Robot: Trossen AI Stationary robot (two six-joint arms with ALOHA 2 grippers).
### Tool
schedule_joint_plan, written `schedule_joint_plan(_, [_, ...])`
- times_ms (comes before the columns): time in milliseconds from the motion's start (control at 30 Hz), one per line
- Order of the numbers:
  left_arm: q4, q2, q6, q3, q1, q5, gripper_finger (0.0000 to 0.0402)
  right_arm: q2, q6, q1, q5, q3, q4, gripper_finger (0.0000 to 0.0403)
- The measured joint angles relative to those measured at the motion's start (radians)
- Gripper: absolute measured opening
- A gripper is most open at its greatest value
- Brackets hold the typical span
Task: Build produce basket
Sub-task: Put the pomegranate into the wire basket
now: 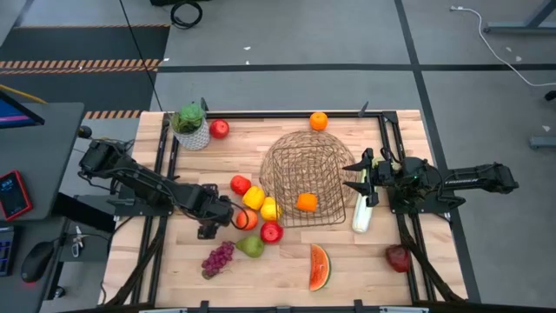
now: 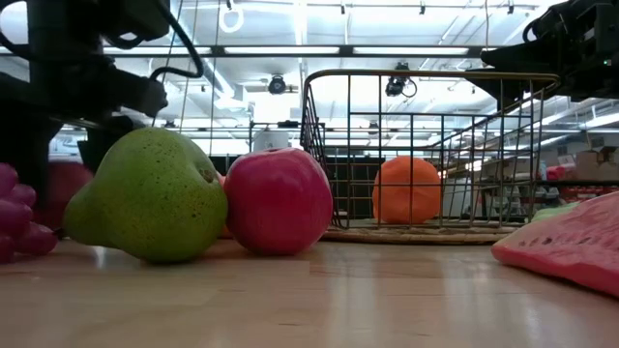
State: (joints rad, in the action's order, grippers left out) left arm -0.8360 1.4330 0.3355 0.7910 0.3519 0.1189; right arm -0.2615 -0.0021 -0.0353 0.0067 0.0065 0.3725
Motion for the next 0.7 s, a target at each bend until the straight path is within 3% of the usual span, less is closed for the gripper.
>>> schedule_joint_plan(700, [-0.058,0.0,-0.14,0.002,0.0,-0.012,0.0372,0.0,0.0,0.0,0.0,0.0,0.0,0.0231])
